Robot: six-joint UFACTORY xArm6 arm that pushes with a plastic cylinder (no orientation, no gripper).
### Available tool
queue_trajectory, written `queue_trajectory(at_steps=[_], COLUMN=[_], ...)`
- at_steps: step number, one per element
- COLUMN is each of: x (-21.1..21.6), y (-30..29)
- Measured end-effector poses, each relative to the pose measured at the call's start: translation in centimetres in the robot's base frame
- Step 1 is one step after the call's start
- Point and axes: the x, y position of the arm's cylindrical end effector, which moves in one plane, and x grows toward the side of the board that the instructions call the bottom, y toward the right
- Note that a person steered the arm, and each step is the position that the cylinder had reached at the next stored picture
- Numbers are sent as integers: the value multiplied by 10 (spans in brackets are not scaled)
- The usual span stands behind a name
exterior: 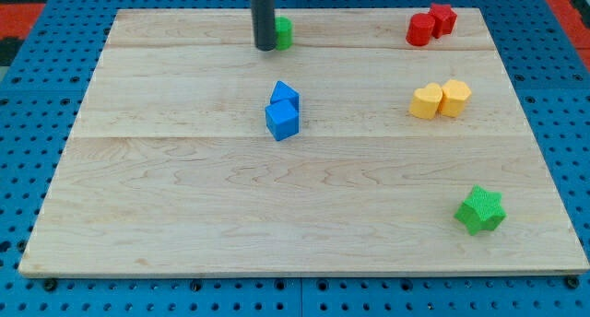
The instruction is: Push the green star closer to the green circle
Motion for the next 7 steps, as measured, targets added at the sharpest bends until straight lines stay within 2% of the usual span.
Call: queue_trajectory(at_steps=[2,3,4,5,6,7], x=[-13,32,56,57,96,195], y=[32,81,167,276,335,343])
